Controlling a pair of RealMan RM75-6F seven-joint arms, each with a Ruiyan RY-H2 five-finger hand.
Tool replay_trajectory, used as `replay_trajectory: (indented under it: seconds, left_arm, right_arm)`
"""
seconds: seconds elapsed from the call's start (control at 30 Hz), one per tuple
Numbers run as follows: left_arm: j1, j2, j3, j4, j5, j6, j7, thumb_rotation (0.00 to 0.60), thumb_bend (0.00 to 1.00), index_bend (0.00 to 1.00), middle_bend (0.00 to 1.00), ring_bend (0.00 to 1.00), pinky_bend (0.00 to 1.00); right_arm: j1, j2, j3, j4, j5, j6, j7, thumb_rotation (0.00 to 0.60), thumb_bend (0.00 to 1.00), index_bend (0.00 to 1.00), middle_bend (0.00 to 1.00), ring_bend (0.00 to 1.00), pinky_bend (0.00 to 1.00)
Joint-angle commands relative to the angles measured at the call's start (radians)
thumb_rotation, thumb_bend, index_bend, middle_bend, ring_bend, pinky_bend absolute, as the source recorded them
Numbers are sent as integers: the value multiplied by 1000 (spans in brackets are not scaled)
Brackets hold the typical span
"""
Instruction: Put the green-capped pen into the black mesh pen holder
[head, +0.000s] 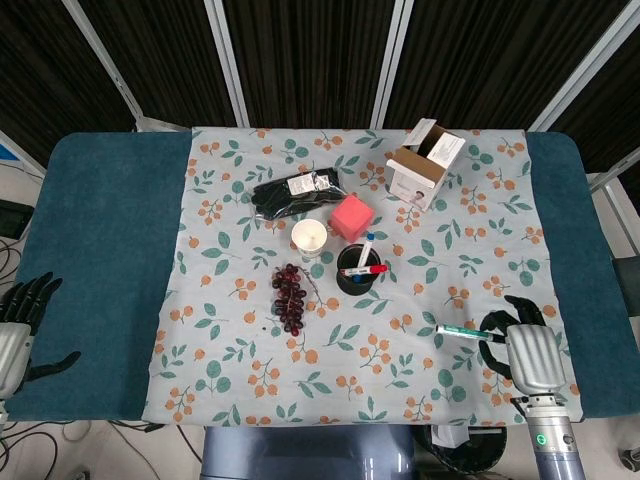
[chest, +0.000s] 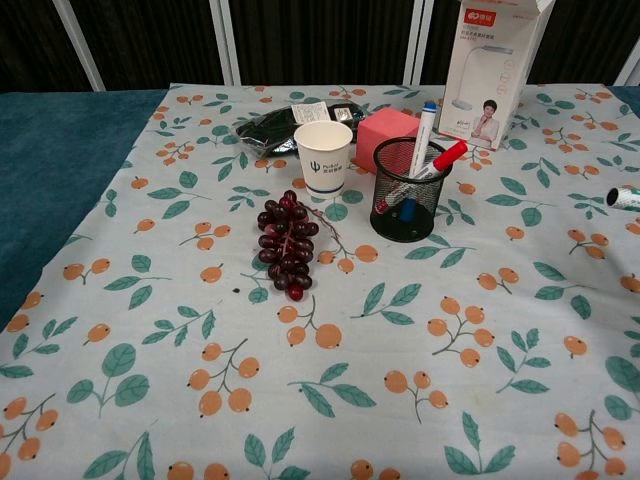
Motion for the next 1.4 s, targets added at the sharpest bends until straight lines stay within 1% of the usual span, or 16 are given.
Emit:
replay_trajectory:
  seconds: [0.03, 0.13, 0.4, 1.1, 1.23, 1.4]
  left_arm:
    - [0, -1, 0, 0, 0, 0, 2, 600, 13, 0, 0, 0, 0]
    - [-1, -3, -1, -1, -2, -1, 2, 600, 13, 0, 0, 0, 0]
    - [7, 1, -1, 5, 3, 13, -12, 600, 13, 0, 0, 0, 0]
    - [4, -3, -1, 2, 6, 10, -3, 600, 13, 0, 0, 0, 0]
    - [3, -3, -2, 3, 6, 9, -5, 600, 13, 0, 0, 0, 0]
    - [-3, -2, -4, 1, -4, -5, -10, 600, 13, 0, 0, 0, 0]
  right_arm:
    - [-2, -3, -1, -4, -16, 3, 9, 600, 504, 616, 510, 194, 166]
    - [-2, -5, 0, -5, -31, 6, 11, 600, 504, 616, 510, 194, 166]
    - [-2, -13, 13, -15, -29, -2, 5, 600, 504, 616, 510, 194, 166]
    - [-6, -23, 23, 1, -37, -14, -18, 600, 504, 616, 511, 194, 166]
    - [15, -34, 34, 15, -59, -24, -70, 600, 504, 623, 520, 194, 166]
    - [92, -69, 98, 56, -125, -35, -223, 600, 504, 625, 522, 194, 168]
